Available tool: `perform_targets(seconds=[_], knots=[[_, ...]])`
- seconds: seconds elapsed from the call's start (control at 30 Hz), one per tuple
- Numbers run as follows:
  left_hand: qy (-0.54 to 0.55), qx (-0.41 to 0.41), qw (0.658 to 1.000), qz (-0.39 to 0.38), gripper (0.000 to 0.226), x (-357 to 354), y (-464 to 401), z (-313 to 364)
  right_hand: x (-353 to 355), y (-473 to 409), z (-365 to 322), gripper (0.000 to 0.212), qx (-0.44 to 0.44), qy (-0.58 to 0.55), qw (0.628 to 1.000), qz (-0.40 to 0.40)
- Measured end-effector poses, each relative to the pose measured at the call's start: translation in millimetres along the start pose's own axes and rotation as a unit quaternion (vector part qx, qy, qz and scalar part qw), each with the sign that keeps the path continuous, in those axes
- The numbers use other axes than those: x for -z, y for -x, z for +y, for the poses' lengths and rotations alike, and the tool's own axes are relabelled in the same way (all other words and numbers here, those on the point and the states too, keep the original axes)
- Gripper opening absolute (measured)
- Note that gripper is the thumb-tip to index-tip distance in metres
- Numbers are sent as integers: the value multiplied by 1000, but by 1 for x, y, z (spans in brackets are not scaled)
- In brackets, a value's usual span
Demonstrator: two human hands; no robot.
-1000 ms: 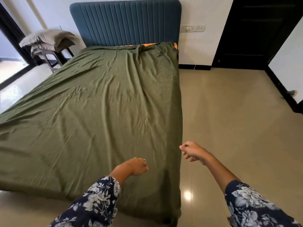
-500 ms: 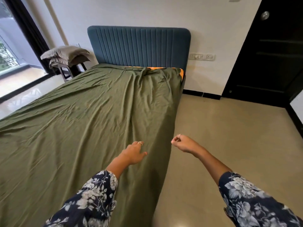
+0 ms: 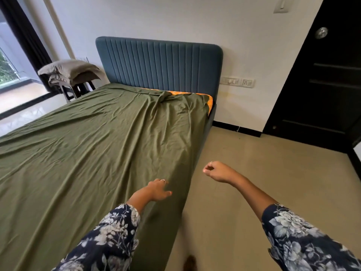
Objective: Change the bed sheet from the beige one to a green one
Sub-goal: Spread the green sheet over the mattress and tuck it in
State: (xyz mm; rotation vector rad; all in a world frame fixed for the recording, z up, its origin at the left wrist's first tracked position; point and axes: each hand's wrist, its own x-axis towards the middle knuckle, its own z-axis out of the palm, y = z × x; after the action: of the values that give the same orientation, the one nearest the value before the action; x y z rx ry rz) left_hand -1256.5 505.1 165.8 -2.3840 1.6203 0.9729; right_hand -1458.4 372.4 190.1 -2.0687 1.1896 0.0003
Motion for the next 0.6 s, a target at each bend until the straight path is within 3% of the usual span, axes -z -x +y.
perform_targets(seconds=[0.3, 0.6], knots=[[5, -6, 1000, 18, 60, 143, -182, 64, 144, -178, 23, 22, -8, -29, 999, 28], [20, -12, 1000, 16, 58, 243, -376, 134, 256, -359, 73, 15, 13, -10, 1000, -5]])
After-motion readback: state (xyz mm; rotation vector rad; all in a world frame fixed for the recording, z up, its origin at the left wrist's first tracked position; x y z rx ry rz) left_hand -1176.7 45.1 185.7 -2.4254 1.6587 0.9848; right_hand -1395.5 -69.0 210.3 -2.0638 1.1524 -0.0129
